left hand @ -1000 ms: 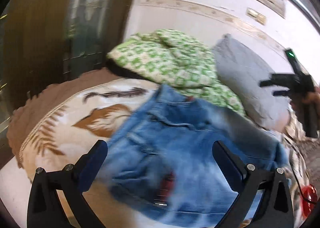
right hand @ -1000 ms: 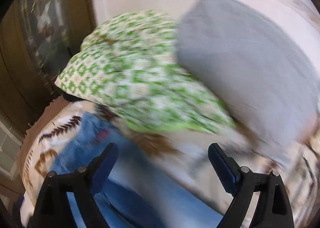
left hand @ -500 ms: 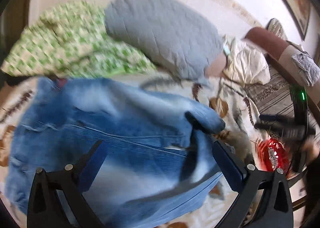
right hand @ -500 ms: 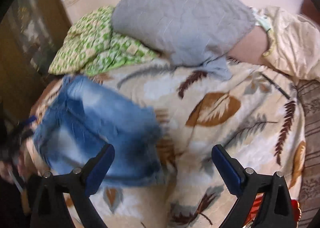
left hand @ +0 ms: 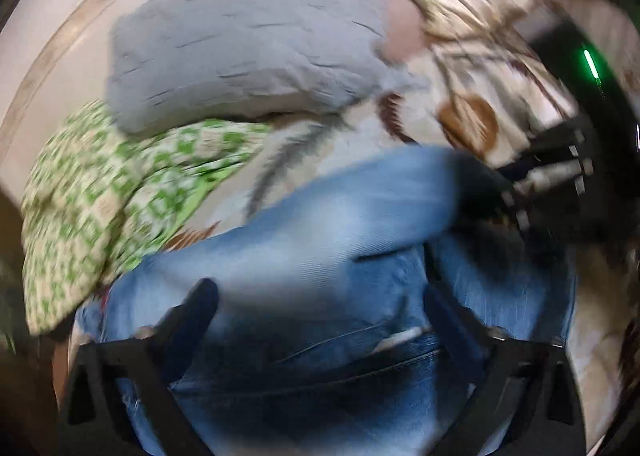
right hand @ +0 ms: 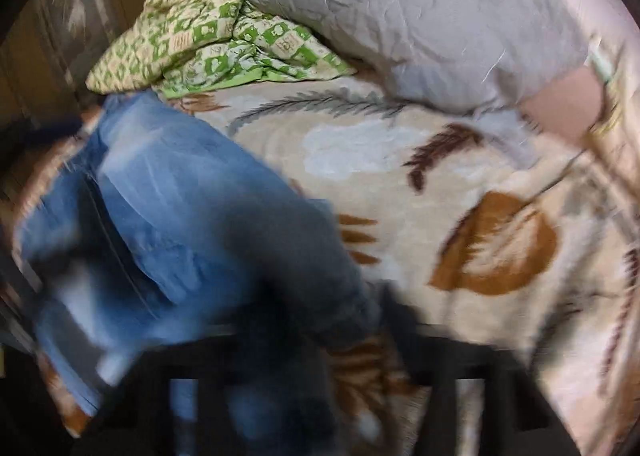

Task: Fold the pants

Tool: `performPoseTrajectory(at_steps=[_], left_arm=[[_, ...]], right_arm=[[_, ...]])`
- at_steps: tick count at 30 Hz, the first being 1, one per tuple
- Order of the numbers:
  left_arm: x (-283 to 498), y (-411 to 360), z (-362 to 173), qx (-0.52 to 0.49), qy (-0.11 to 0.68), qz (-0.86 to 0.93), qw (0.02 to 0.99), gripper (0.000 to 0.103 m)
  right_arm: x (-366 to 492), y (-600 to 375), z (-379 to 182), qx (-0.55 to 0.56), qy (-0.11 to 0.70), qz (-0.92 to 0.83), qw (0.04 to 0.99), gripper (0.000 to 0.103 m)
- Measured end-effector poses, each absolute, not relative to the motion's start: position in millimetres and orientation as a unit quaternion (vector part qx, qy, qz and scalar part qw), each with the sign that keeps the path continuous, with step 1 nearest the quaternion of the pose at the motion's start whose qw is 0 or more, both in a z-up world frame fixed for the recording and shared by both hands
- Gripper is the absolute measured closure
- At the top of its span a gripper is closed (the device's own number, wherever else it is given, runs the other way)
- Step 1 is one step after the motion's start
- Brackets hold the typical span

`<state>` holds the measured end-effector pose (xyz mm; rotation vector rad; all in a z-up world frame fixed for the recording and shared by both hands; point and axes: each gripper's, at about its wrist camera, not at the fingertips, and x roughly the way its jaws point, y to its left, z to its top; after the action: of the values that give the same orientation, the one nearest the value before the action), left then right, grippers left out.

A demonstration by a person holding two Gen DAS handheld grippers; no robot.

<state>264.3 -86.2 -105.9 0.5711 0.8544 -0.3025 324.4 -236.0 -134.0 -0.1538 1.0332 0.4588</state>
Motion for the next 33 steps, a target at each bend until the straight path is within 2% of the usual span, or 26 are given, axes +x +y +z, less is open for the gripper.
performPoseTrajectory(at_steps=[1,2,6,14,16,18,19,20,21,22,23,26,33], left_arm=[[268,-90,-113,0.280,0.417,-0.157,0.850,0.068],[275,-91,-118,0.282,0.433,-0.151,0.843,0.099],[282,-84,-100,0.234,0.425,-0.174,0.857,0.099],[292,-99,-26,0.186,0.334,-0.214,0.899,0.100],[302,-102,-32,0.187,0.341,-0.210,0.897,0.100],[310,-103,-49,0.178,0.369,-0.211,0.887,0.099],[317,-104,-64,0.174,0.401,-0.215,0.873,0.098],[322,-107,-80,0.178,0.438,-0.210,0.856,0.083],[326,-108,-94,0.187,0.467,-0.186,0.844,0.049],[324,-106,-102,0.194,0.477,-0.158,0.842,0.031],[316,-101,-102,0.187,0.462,-0.153,0.853,0.015],[297,-90,-89,0.168,0.446,-0.172,0.862,0.014],[266,-86,-74,0.129,0.478,-0.263,0.828,0.014]], right_arm=[[326,-236,-134,-0.064,0.493,0.219,0.840,0.080],[326,-236,-132,-0.066,0.493,0.221,0.839,0.085],[320,-245,-96,-0.066,0.471,0.228,0.850,0.086],[345,-247,43,-0.125,0.397,0.203,0.886,0.086],[363,-240,55,-0.135,0.423,0.188,0.876,0.086],[379,-237,40,-0.145,0.461,0.172,0.859,0.085],[388,-238,24,-0.147,0.485,0.153,0.848,0.069],[392,-242,10,-0.153,0.505,0.132,0.839,0.026],[398,-246,-15,-0.170,0.533,0.093,0.824,0.009],[398,-252,-33,-0.184,0.539,0.068,0.819,0.001],[394,-260,-44,-0.185,0.541,0.059,0.818,0.001],[371,-293,-56,-0.098,0.550,0.068,0.827,0.001],[239,-333,-50,0.131,0.485,0.148,0.852,0.001]])
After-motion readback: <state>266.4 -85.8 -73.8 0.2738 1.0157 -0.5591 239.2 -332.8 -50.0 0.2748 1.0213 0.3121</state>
